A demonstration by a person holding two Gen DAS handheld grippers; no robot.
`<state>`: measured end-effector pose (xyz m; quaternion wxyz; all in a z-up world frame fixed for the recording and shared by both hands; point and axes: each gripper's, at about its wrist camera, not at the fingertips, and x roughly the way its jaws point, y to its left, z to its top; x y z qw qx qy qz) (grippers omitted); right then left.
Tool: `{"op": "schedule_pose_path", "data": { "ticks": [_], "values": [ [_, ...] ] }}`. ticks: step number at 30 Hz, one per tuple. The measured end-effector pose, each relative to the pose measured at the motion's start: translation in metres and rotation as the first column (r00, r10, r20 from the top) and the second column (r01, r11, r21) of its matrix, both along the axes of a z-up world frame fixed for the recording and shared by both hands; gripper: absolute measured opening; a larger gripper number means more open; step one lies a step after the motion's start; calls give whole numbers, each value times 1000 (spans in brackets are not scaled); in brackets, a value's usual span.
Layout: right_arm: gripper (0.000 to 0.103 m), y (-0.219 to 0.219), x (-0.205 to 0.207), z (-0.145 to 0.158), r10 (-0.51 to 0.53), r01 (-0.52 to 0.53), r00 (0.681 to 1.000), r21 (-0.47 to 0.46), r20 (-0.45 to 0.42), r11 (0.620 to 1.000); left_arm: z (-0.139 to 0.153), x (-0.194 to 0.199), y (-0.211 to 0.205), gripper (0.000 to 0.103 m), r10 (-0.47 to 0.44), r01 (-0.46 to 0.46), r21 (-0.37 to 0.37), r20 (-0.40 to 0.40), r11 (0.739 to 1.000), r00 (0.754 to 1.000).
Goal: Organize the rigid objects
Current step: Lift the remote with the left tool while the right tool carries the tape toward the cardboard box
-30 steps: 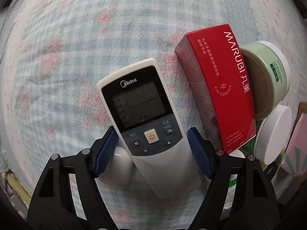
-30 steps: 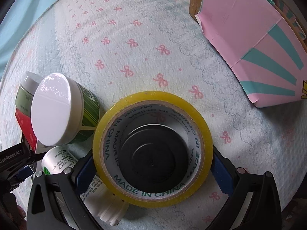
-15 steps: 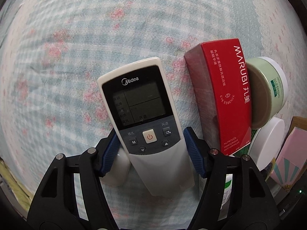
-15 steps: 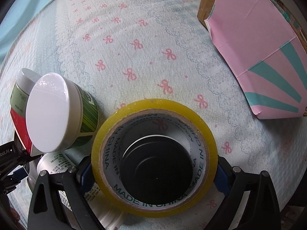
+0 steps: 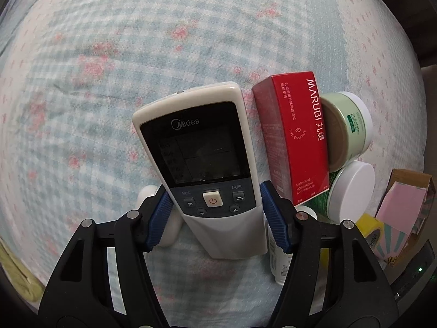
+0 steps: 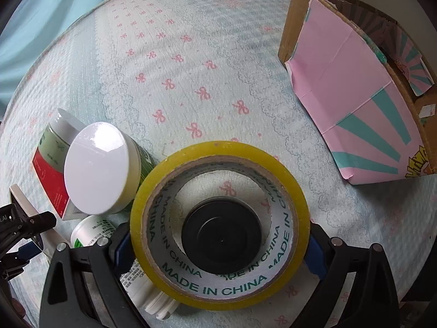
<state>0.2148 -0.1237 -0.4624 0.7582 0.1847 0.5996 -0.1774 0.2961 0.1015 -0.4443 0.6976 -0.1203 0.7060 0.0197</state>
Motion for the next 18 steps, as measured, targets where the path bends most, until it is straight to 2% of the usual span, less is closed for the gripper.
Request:
{"op": "schedule_pose_path", "data": {
  "ticks": [6,16,17,18],
  "values": [
    [96,-2,-13,23,8,-7,1000,-23,27,1000,21,-16,17,59,15,-14,-33,41,999,999],
    [96,6,-27,50,18,-13,996,-59,87,998,74,-37,37,57,-23,29,-40,141,999,990],
    [96,6,-29,53,20,-14,995,-62,94,998,83,-46,24,57,-22,29,-42,151,999,988],
    [96,7,-31,56,23,-16,995,-65,100,998,80,-50,27,57,-23,30,-43,160,999,987]
  ]
}}
